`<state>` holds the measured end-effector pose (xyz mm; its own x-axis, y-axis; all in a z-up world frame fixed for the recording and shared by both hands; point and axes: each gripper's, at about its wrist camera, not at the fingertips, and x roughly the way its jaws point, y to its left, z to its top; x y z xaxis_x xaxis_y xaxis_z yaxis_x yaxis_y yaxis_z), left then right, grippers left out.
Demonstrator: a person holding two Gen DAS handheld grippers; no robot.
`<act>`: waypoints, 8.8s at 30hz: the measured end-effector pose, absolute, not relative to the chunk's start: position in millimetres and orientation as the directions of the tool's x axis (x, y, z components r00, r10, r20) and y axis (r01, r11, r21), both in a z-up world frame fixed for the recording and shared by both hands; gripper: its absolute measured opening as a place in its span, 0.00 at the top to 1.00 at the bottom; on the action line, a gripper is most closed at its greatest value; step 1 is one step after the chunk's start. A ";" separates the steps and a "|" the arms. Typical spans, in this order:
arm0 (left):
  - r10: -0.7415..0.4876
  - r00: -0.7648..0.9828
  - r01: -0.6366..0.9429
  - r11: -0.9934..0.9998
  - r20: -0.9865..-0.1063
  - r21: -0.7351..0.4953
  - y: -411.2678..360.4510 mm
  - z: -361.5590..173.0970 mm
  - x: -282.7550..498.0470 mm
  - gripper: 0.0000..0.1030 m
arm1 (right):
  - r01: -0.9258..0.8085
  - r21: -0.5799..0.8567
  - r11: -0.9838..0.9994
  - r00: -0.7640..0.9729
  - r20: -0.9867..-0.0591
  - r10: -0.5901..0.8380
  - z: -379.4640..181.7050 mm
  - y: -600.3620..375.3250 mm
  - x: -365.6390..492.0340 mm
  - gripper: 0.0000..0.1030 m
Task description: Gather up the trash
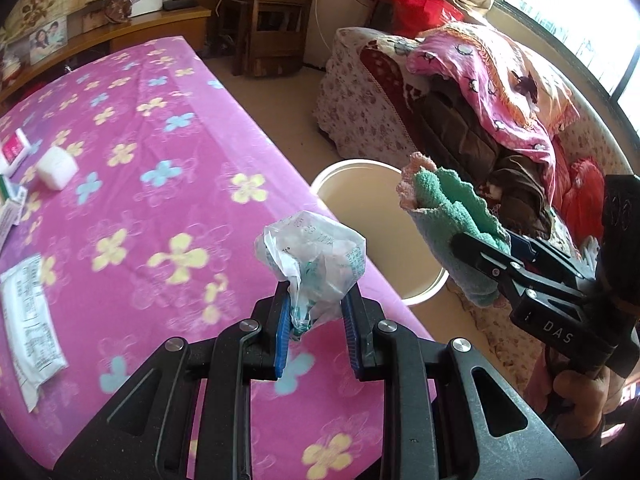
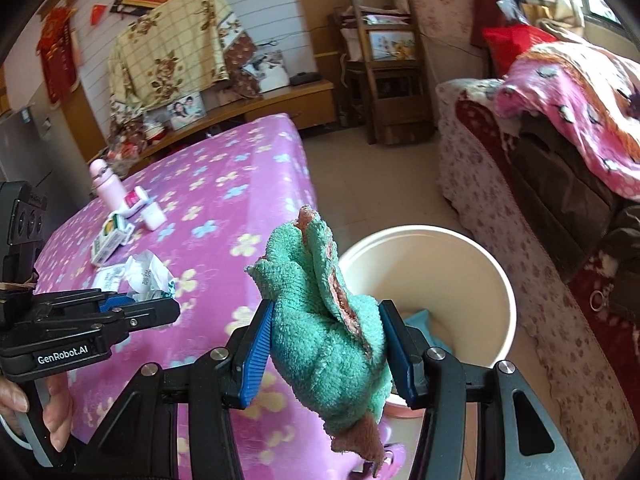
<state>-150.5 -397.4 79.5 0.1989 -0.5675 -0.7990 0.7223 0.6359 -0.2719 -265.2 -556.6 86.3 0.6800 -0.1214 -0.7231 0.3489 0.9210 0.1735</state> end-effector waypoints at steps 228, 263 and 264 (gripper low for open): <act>-0.576 0.105 0.702 0.621 -0.810 -0.350 -504.1 28.8 -128.0 0.51 | 0.613 0.206 0.763 0.522 -0.831 -0.195 -5.9 -660.1 -266.6 0.43; -0.362 0.464 0.394 0.902 -0.809 -0.177 -212.2 59.9 -28.7 0.47 | 0.233 0.257 0.938 0.605 -0.793 0.067 47.0 -462.7 -165.3 0.34; -0.356 0.479 0.378 0.909 -0.803 -0.177 -200.8 61.8 -20.2 0.47 | 0.221 0.256 0.941 0.605 -0.793 0.074 46.9 -456.3 -159.8 0.34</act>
<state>-20.2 -200.8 61.8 0.4788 -0.3558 -0.8026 0.3781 0.9086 -0.1773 -159.8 -456.3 46.9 0.6046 0.0743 -0.7931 0.2207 0.9410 0.2564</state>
